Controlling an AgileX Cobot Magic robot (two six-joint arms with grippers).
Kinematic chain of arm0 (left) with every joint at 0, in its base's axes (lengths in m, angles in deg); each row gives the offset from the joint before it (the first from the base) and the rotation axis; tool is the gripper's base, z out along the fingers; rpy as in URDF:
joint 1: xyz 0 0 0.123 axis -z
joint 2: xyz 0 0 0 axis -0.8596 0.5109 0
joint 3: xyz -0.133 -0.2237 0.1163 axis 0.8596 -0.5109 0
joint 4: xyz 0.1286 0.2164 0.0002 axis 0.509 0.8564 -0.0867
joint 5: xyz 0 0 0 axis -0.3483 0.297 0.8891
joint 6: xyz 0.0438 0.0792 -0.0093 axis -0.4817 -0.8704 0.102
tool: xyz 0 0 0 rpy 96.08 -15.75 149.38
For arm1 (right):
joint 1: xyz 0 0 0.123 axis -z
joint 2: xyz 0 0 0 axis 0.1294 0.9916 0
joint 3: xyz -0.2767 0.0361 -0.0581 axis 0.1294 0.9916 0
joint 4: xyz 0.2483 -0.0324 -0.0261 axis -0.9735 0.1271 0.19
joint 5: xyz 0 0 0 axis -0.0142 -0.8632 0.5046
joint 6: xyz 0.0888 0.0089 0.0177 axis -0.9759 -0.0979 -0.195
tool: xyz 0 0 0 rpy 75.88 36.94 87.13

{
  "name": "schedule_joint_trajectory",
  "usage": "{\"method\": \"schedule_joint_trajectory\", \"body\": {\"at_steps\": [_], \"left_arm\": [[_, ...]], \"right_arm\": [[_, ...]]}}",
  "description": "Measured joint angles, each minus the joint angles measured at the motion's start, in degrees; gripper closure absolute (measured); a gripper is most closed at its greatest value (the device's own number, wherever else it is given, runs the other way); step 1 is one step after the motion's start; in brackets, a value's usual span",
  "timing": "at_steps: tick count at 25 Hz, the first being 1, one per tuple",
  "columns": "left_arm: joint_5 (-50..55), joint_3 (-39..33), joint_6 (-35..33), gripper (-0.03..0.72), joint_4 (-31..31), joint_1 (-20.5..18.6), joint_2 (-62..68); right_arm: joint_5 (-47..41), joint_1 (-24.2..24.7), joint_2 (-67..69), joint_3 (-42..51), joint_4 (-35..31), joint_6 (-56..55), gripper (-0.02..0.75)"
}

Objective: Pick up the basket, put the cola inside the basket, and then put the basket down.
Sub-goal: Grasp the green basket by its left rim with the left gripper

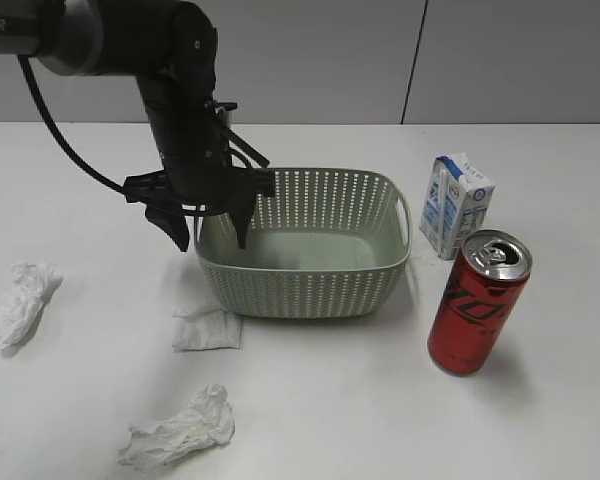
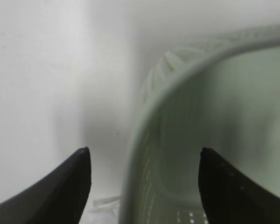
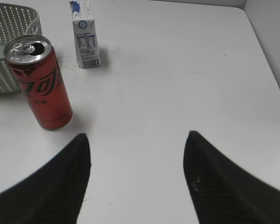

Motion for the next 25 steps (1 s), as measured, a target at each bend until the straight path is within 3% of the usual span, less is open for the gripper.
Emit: {"method": "schedule_joint_trajectory", "body": {"at_steps": [6,21,25], "left_arm": [[-1.27,0.04,0.30,0.180,0.45,0.00,0.00],[-1.27,0.11,0.34,0.671,0.45,-1.57,0.00],[-0.82,0.11,0.28,0.689,-0.39,-2.35,0.00]], "right_arm": [[0.00,0.00,0.00,0.00,0.00,0.00,0.260],[0.00,0.00,0.00,0.00,0.00,0.06,0.260],[0.00,0.00,0.00,0.00,0.00,-0.01,0.260]]}}
